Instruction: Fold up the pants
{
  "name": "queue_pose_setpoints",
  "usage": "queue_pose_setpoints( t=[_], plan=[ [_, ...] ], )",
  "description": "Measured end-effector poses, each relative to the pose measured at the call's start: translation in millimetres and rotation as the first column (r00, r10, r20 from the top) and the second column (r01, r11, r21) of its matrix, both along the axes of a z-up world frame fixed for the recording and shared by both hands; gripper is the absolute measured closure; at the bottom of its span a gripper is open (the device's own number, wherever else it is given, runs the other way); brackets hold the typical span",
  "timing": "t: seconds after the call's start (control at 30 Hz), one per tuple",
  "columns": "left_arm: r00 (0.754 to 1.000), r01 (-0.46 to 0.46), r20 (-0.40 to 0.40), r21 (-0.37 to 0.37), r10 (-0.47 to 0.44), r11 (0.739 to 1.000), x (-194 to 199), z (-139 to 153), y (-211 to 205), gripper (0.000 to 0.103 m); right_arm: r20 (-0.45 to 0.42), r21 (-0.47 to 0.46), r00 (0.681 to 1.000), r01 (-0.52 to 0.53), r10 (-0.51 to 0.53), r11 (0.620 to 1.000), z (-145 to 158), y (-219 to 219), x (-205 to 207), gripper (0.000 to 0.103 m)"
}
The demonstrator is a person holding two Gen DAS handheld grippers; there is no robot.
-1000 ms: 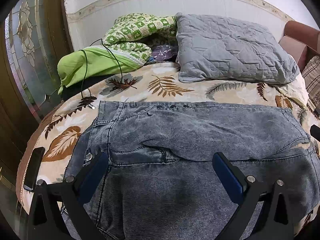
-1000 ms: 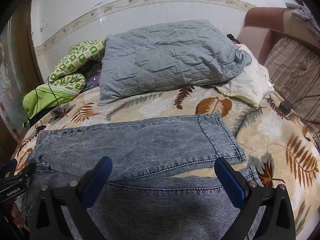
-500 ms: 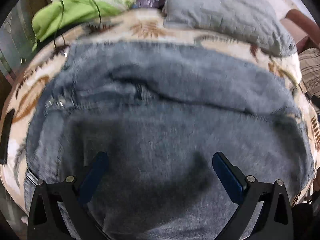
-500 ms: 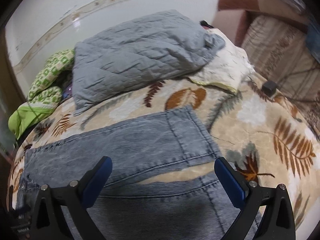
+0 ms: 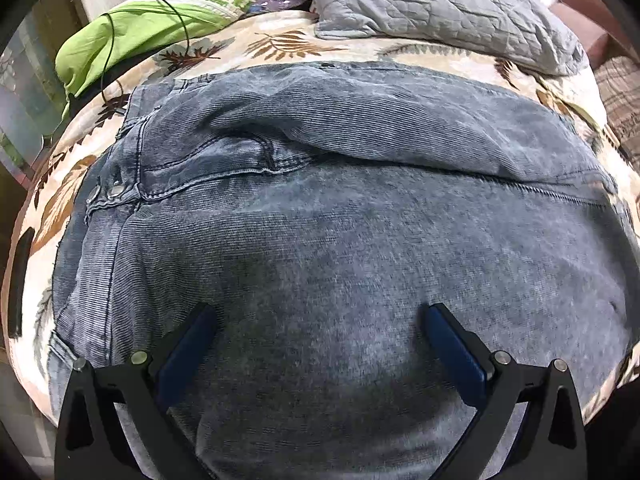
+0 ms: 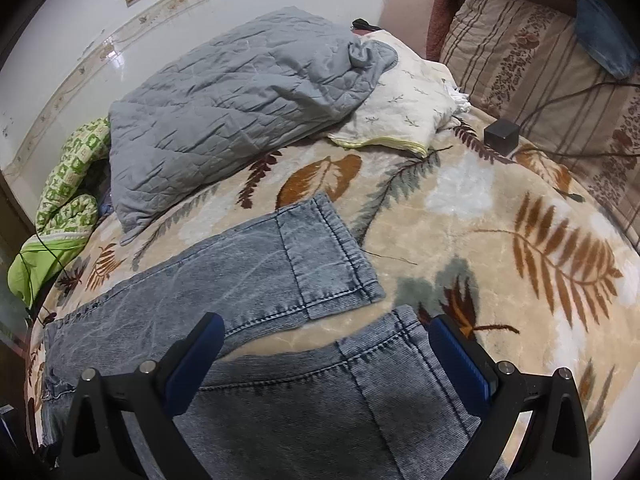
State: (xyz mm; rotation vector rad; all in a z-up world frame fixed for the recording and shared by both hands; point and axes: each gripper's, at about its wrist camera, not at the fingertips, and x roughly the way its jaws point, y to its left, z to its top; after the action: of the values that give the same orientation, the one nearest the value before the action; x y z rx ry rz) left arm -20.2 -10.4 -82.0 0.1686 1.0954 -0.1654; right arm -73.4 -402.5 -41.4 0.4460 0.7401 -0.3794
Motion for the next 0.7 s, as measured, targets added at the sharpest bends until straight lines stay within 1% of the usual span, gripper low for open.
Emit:
queue_pose_setpoints(
  t=[0.03,0.07,0.13,0.17,0.2,0.23,0.27,0.33,0.4,0.43,0.53,0.6,0.67,0.7],
  plan=[
    [1.0,-0.004,-0.016,0.007,0.004,1.0,10.1,4.2,3.1,0.0,-0.003,0.003,1.0,-0.003,0.003,1.0,-0.6,-0.7,1.0,0.0],
    [1.0,-0.015,-0.018,-0.015,0.015,1.0,12.6,10.0,6.3,0.0,-0.011,0.009,1.0,-0.009,0.009,1.0,-1.8,-1.8,4.1,0.0],
    [0.999,-0.038,0.007,-0.047,0.038,0.998,17.8,25.5,13.4,0.0,-0.021,0.011,1.0,-0.018,0.018,1.0,-3.0,-5.4,11.9,0.0],
    [0.999,-0.039,0.035,-0.052,0.041,0.998,19.6,37.0,18.2,0.0,-0.015,0.015,1.0,-0.023,0.023,1.0,-3.1,-8.0,15.5,0.0],
    [0.997,-0.031,0.07,-0.046,0.034,0.998,23.1,49.9,23.3,0.0,-0.01,0.02,0.999,-0.036,0.036,0.999,-2.8,-11.1,21.3,0.0],
    [0.994,-0.027,0.101,-0.025,0.029,0.999,29.5,62.1,29.4,0.0,-0.01,0.019,0.999,-0.047,0.048,0.999,-2.6,-13.7,27.6,0.0],
    [0.992,-0.031,0.119,-0.007,0.032,0.999,35.9,70.2,35.7,0.0,-0.014,0.008,0.998,-0.054,0.054,0.999,-2.1,-16.7,35.6,0.0],
    [0.987,-0.068,0.145,0.018,0.065,0.998,58.9,87.7,57.3,0.0,-0.025,-0.001,0.998,-0.062,0.062,0.998,-2.2,-23.4,51.5,0.0],
    [0.982,-0.133,0.142,0.038,0.126,0.99,95.1,98.3,85.4,0.0,-0.023,0.017,0.997,-0.069,0.069,0.997,-2.4,-32.8,69.4,0.0],
    [0.978,-0.163,0.14,0.046,0.155,0.986,117.0,101.0,98.6,0.0,-0.02,0.02,0.997,-0.07,0.07,0.997,-2.1,-37.5,79.2,0.0],
    [0.964,-0.24,0.131,0.075,0.23,0.968,163.0,96.7,125.1,0.0,-0.032,0.019,0.997,-0.065,0.066,0.998,-2.7,-52.7,107.9,0.0],
    [0.953,-0.287,0.12,0.067,0.278,0.956,196.0,91.7,139.3,0.0,-0.041,0.047,0.996,-0.077,0.079,0.996,-9.6,-66.0,127.5,0.0],
    [0.945,-0.314,0.118,0.061,0.305,0.948,212.5,88.4,143.8,0.0,-0.064,0.07,0.994,-0.081,0.086,0.994,-19.2,-76.9,143.8,0.0],
    [0.941,-0.326,0.11,0.046,0.319,0.944,222.7,85.4,146.6,0.0,-0.071,0.082,0.993,-0.084,0.09,0.993,-24.3,-81.6,152.2,0.001]
  ],
)
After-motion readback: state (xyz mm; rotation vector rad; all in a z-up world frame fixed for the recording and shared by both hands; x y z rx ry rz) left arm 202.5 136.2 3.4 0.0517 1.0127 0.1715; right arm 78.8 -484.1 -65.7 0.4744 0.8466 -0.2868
